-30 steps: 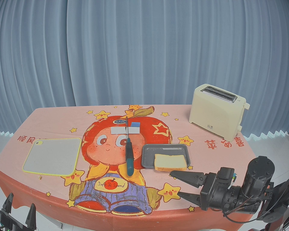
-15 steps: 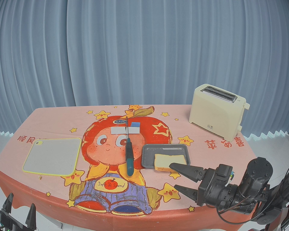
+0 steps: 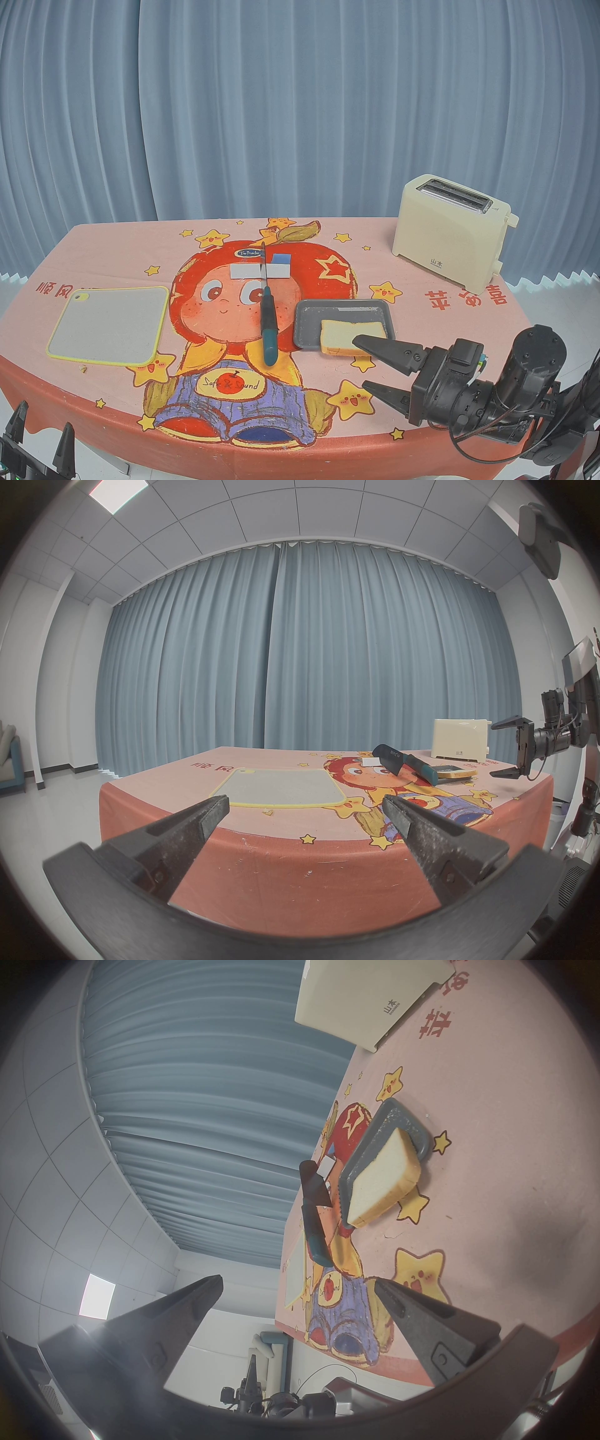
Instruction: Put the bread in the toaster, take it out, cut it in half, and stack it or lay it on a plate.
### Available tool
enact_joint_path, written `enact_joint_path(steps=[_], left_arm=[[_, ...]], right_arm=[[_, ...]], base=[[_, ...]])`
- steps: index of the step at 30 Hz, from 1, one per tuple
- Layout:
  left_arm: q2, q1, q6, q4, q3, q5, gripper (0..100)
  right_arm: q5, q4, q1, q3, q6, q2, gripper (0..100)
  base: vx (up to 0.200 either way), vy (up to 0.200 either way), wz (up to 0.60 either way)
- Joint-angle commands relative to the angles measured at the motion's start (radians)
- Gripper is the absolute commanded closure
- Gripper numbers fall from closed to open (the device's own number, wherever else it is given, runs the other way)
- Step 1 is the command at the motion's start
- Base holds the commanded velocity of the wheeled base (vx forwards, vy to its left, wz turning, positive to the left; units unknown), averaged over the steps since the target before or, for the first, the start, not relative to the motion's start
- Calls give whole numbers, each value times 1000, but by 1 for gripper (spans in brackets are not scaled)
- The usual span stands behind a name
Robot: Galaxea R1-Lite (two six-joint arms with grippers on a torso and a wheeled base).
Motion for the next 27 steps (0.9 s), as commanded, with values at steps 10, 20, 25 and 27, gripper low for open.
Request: enact_joint_path(steps=[10, 20, 25, 27], left_arm=[[-1, 0, 0, 0, 18, 1, 0], [-1, 0, 0, 0, 18, 1, 0], [-1, 0, 0, 0, 18, 1, 0], [-1, 0, 0, 0, 18, 1, 0]], right_arm=[[-1, 5, -9, -47, 0, 36, 0], [-1, 8, -23, -70, 1, 77, 0], [-1, 9, -36, -84, 3, 80, 0], [-1, 9, -44, -90, 3, 86, 0]], base=[[0, 0, 0], [0, 0, 0], [0, 0, 0], [0, 0, 0]])
